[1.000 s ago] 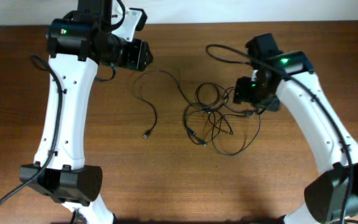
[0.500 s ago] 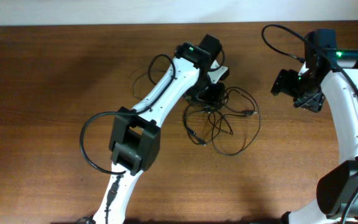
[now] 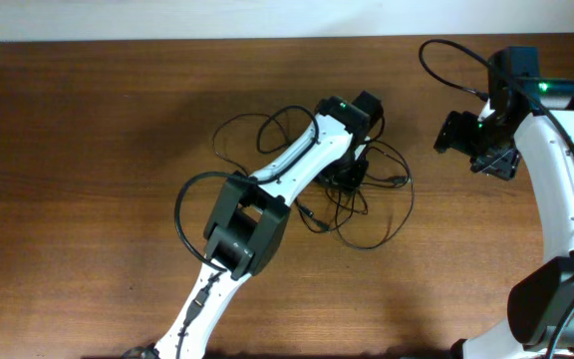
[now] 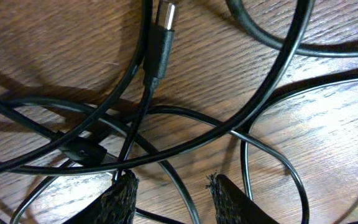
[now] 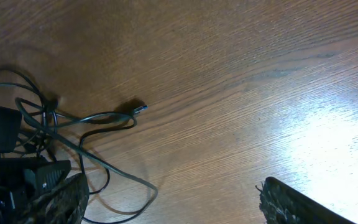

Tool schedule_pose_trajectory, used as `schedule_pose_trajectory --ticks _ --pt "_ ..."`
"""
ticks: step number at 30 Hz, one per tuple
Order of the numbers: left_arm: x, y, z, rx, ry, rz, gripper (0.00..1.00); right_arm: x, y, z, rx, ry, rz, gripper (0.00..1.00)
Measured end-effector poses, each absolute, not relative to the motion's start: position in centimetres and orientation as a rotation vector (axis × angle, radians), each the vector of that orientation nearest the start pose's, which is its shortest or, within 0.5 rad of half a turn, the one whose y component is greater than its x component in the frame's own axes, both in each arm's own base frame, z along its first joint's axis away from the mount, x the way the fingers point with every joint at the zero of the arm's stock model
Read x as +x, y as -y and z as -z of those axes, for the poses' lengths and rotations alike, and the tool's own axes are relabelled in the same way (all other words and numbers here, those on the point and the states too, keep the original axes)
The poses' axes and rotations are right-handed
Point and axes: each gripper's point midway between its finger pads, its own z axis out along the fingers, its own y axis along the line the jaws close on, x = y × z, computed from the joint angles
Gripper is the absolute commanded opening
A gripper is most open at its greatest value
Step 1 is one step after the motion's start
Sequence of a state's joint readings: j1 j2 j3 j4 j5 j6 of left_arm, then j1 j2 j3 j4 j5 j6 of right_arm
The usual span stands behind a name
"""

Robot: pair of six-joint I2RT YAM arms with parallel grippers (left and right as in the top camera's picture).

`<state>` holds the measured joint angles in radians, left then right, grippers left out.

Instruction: Untangle cables

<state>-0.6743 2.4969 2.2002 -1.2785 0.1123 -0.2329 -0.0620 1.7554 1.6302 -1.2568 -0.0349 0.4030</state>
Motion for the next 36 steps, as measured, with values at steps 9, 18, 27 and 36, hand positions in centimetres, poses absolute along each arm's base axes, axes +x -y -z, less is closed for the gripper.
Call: schedule_pose_trajectory --ticks 9,18,27,36 --pt "35.4 32.0 -1.6 0.707 -3.126 0.112 0.0 36.4 1.5 -16.0 0.647 -2.894 -0.104 0.89" --pt "38.5 24.3 -27.4 0.507 -2.716 0.324 0.0 36.3 0.5 -16.1 0.588 -2.915 -0.188 0.89" --pt "39.1 20.0 -31.5 0.436 -2.633 0.425 0.0 36.2 0.1 -16.1 0.566 -2.923 -0.216 0.89" --pt "38.5 22.1 -32.1 0.68 -2.537 0.544 0.74 36.0 0.1 -16.1 0.569 -2.931 -0.215 0.89"
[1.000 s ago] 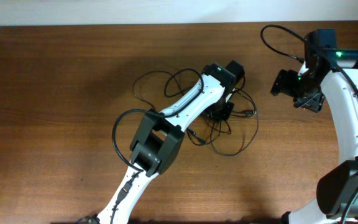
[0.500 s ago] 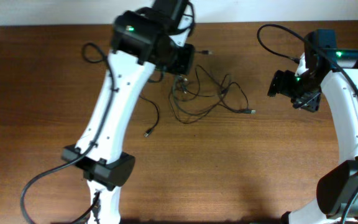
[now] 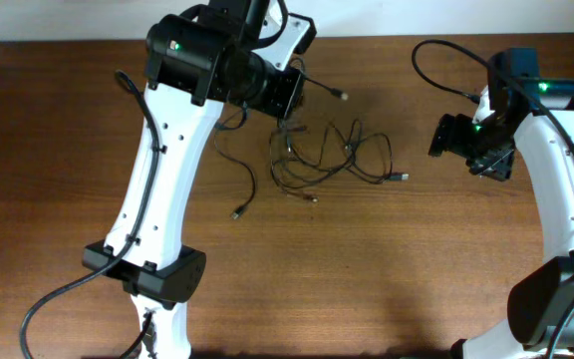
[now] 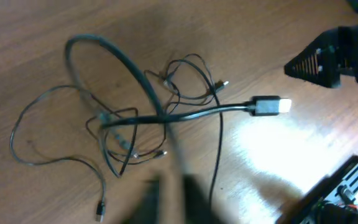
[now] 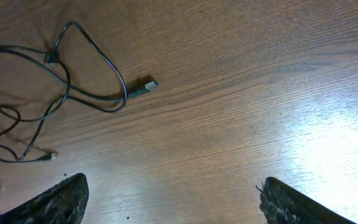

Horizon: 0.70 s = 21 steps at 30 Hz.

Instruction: Untangle cables

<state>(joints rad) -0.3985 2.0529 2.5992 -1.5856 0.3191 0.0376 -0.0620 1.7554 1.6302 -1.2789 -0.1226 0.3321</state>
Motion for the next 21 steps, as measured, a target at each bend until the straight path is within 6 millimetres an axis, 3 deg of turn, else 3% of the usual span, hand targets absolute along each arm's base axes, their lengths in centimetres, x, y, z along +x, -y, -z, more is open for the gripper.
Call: schedule_pose_trajectory --ticks 1,3,8,10,13,17,21 --pt "38.5 22.2 -32.2 0.706 -2.528 0.548 0.86 36.0 0.1 -16.1 0.569 -2.931 -0.215 0.89" --pt "38.4 22.3 -32.2 0.744 -2.512 0.543 0.93 36.0 0.1 -16.1 0.569 -2.931 -0.215 0.89" --pt "38.6 21.9 -32.2 0.865 -2.457 0.505 0.93 35.7 0.1 -16.0 0.572 -2.943 -0.217 0.89" --pt "38.5 21.9 -31.3 0.894 -2.477 0.499 0.91 35.7 0.1 -16.0 0.571 -2.944 -0.217 0.89" --pt "38.6 21.9 -27.3 0.915 -2.59 0.506 0.9 35.7 0.1 -16.0 0.568 -2.946 -0.217 0.89" --pt "41.4 24.4 -20.5 1.052 -2.562 0.588 0.87 35.6 0.1 -16.0 0.568 -2.947 -0.217 0.89" --pt "44.0 26.5 -14.0 1.072 -2.508 0.668 0.72 35.6 0.1 -16.0 0.569 -2.947 -0.217 0.89"
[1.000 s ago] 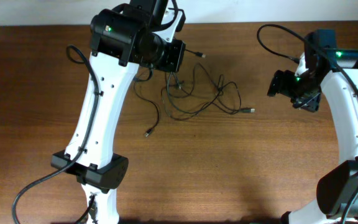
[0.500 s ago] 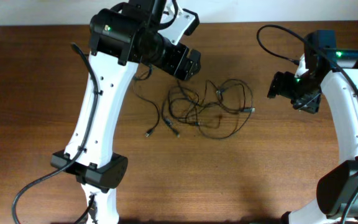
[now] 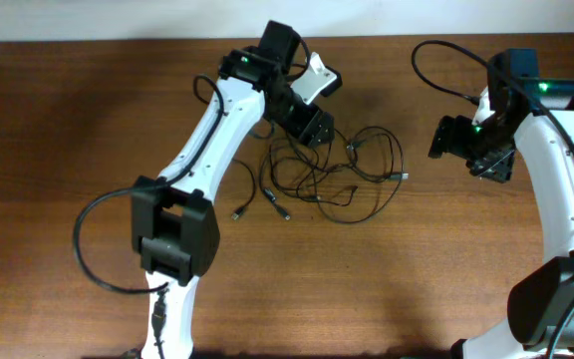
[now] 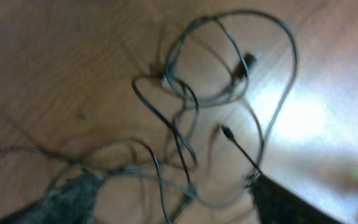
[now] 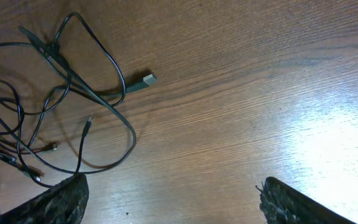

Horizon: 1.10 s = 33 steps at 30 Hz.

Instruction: Untangle cables

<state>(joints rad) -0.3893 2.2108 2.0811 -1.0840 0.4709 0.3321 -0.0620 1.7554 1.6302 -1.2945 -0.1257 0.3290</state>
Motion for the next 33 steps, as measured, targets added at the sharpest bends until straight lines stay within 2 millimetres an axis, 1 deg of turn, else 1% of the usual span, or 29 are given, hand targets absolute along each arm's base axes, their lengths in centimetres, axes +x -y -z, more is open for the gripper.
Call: schedule_pose_trajectory --ticks 1,2,3,4,5,6,7,8,10,11,12,13,14,15,16,18,19,20,21,24,25,26,29,30,32,33 --pt "44.2 26.7 -13.0 1.061 -2.519 0.679 0.7 35.7 0.1 -16.0 0.568 -2.946 -0.217 0.89" --pt "44.7 27.0 -11.2 1.034 -2.551 0.696 0.65 35.6 0.1 -16.0 0.568 -2.947 -0.217 0.89" --pt "44.6 27.4 -8.9 1.019 -2.597 0.712 0.5 35.7 0.1 -16.0 0.568 -2.946 -0.217 0.89" --pt "44.6 27.9 -7.7 1.015 -2.615 0.72 0.35 35.7 0.1 -16.0 0.568 -2.946 -0.217 0.89" --pt "44.2 28.9 -6.3 1.028 -2.63 0.729 0.17 35.7 0.1 -16.0 0.568 -2.946 -0.217 0.89" --pt "43.6 29.7 -5.6 1.043 -2.642 0.74 0.03 35.7 0.1 -16.0 0.568 -2.946 -0.217 0.89" --pt "43.3 30.3 -5.6 1.052 -2.641 0.747 0.0 35.7 0.1 -16.0 0.568 -2.946 -0.217 0.89" --pt "43.3 30.6 -5.7 1.039 -2.638 0.755 0.0 35.7 0.1 -16.0 0.567 -2.943 -0.218 0.89" --pt "43.8 30.3 -5.9 0.984 -2.653 0.761 0.0 35.8 0.1 -16.0 0.566 -2.941 -0.218 0.9" --pt "44.0 30.0 -6.3 0.963 -2.665 0.762 0.0 35.8 0.1 -16.1 0.566 -2.939 -0.218 0.89" --pt "44.1 29.8 -7.3 0.952 -2.672 0.763 0.0 35.9 0.1 -16.1 0.566 -2.939 -0.218 0.9" --pt "44.2 29.8 -8.7 0.946 -2.664 0.762 0.0 35.9 0.1 -16.1 0.565 -2.938 -0.218 0.9" --pt "44.1 29.7 -10.8 0.941 -2.648 0.761 0.0 35.9 0.1 -16.1 0.565 -2.938 -0.219 0.9" --pt "43.8 29.6 -13.8 0.938 -2.606 0.758 0.0 35.9 0.1 -16.1 0.565 -2.936 -0.219 0.89" --pt "43.5 29.5 -16.2 0.94 -2.565 0.756 0.0 36.0 0.1 -16.1 0.565 -2.934 -0.219 0.89" --pt "41.9 29.0 -23.8 0.943 -2.424 0.746 0.0 35.9 0.1 -16.1 0.564 -2.935 -0.219 0.9" --pt "41.1 28.6 -26.9 0.941 -2.359 0.741 0.0 36.0 0.1 -16.1 0.562 -2.933 -0.219 0.89" --pt "40.5 28.3 -28.8 0.94 -2.32 0.737 0.0 36.0 0.1 -16.1 0.563 -2.931 -0.22 0.89" --pt "40.0 28.0 -30.1 0.938 -2.291 0.734 0.0 36.1 -0.1 -16.1 0.556 -2.93 -0.238 0.9" --pt "39.1 27.6 -32.4 0.936 -2.239 0.728 0.0 37.0 -1.7 -16.6 0.474 -2.902 -0.375 0.89" --pt "38.7 27.4 -33.6 0.934 -2.208 0.725 0.0 37.3 -2.1 -16.7 0.46 -2.891 -0.415 0.9" --pt "38.5 27.3 -34.4 0.933 -2.186 0.722 0.0 37.4 -2.4 -16.9 0.451 -2.884 -0.444 0.89" --pt "37.6 26.6 -38.7 0.914 -2.057 0.684 0.0 37.5 -3.2 -17.1 0.435 -2.876 -0.514 0.89" --pt "37.1 25.9 -40.7 0.896 -2.004 0.651 0.0 37.5 -3.5 -17.2 0.432 -2.873 -0.538 0.89" --pt "36.5 24.8 -43.2 0.86 -1.942 0.59 0.0 38.4 -5.6 -18.3 0.232 -2.807 -0.699 0.89" --pt "36.1 24.3 -44.0 0.846 -1.924 0.568 0.0 38.7 -7.0 -18.9 0.12 -2.772 -0.77 0.89"
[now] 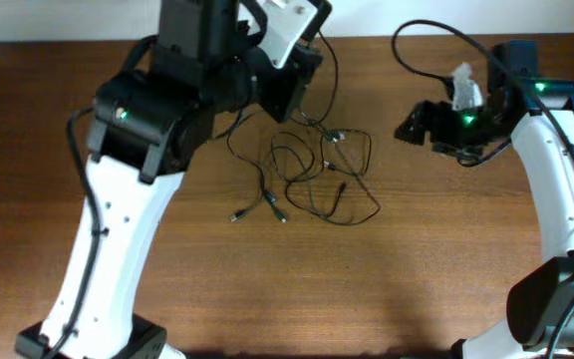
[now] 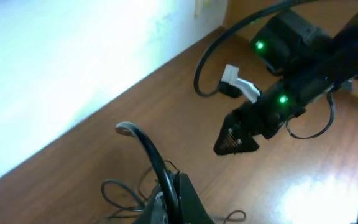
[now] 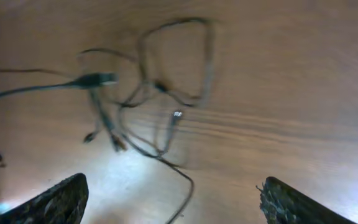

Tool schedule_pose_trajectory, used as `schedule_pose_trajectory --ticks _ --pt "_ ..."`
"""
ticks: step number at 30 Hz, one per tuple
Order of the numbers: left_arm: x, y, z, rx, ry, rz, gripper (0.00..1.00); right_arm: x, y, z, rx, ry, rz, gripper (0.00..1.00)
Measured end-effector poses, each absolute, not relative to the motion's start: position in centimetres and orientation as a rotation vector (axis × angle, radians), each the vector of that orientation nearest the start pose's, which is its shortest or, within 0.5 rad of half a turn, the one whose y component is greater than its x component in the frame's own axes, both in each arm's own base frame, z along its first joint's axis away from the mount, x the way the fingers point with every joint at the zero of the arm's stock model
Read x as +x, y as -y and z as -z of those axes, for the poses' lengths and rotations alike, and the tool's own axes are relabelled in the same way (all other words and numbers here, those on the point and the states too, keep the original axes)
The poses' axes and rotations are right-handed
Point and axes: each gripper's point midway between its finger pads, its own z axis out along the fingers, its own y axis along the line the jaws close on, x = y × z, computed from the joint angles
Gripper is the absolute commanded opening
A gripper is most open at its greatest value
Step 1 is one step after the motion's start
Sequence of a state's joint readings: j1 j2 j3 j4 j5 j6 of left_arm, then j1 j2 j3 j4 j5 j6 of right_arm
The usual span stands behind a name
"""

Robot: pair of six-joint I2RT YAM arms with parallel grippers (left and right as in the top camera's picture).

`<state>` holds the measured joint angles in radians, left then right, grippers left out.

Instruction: Untangle cables

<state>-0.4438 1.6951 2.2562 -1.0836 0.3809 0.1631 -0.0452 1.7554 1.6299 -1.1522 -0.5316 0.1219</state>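
Observation:
A tangle of thin black cables (image 1: 317, 175) lies at the middle of the wooden table (image 1: 446, 279), blurred in the right wrist view as the tangle (image 3: 148, 93). Two plug ends (image 1: 257, 204) trail off to its left. My left gripper (image 2: 169, 186) is raised high, shut on a thick black cable (image 2: 148, 149) that arcs above the fingers. In the overhead view the left gripper (image 1: 292, 85) hangs over the tangle's far side, and the cable drops from it into the pile. My right gripper (image 1: 412, 128) hovers right of the tangle, open wide, fingers (image 3: 48, 199) holding nothing.
A white wall (image 2: 55, 62) runs along the table's far edge. The right arm's own black lead (image 1: 436, 45) loops above its wrist. The raised left arm (image 1: 138, 150) covers the table's left half in the overhead view.
My left gripper was low and open over the tangle; now it is raised high and shut on a thick black cable. The right gripper has shifted left, towards the tangle, still open.
My left gripper stood open, down among the cables. Then it was high above the table with a thick cable running up to it and the pile spread out. It was low and open again, and is now up, shut on the cable. The right gripper stayed open throughout.

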Motion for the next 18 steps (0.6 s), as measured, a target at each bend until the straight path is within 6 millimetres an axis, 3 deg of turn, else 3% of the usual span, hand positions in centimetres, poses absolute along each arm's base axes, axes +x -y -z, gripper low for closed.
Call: schedule_pose_trajectory --ticks 1,4,6,8,9,12,14,15,17,18 --pt "36.0 24.0 -44.4 0.839 -1.916 0.557 0.0 38.8 -8.1 -19.4 0.043 -2.743 -0.815 0.89" --pt "36.2 23.8 -44.7 0.828 -1.907 0.538 0.0 38.4 -14.1 -21.6 -0.287 -2.596 -1.042 0.89" --pt "36.2 23.7 -44.7 0.825 -1.908 0.534 0.0 37.6 -16.5 -22.1 -0.403 -2.562 -1.097 0.88" --pt "36.4 23.5 -44.7 0.811 -1.915 0.517 0.0 36.0 -19.7 -22.4 -0.56 -2.532 -1.143 0.72" --pt "36.5 23.5 -44.6 0.807 -1.916 0.513 0.0 36.0 -19.8 -22.4 -0.578 -2.521 -1.142 0.57" --pt "36.5 23.4 -44.7 0.803 -1.918 0.511 0.0 36.2 -19.7 -22.3 -0.597 -2.515 -1.12 0.54" --pt "36.5 23.4 -44.7 0.791 -1.924 0.519 0.0 36.6 -20.1 -21.2 -0.601 -2.535 -1.129 0.54" --pt "36.5 23.4 -44.6 0.786 -1.927 0.522 0.0 36.6 -20.3 -20.6 -0.603 -2.547 -1.134 0.47" --pt "36.6 23.3 -44.6 0.78 -1.929 0.515 0.0 36.9 -21.1 -19.2 -0.622 -2.569 -1.143 0.04" --pt "36.6 23.3 -44.6 0.777 -1.931 0.515 0.0 37.1 -21.2 -19.1 -0.627 -2.562 -1.141 0.04"
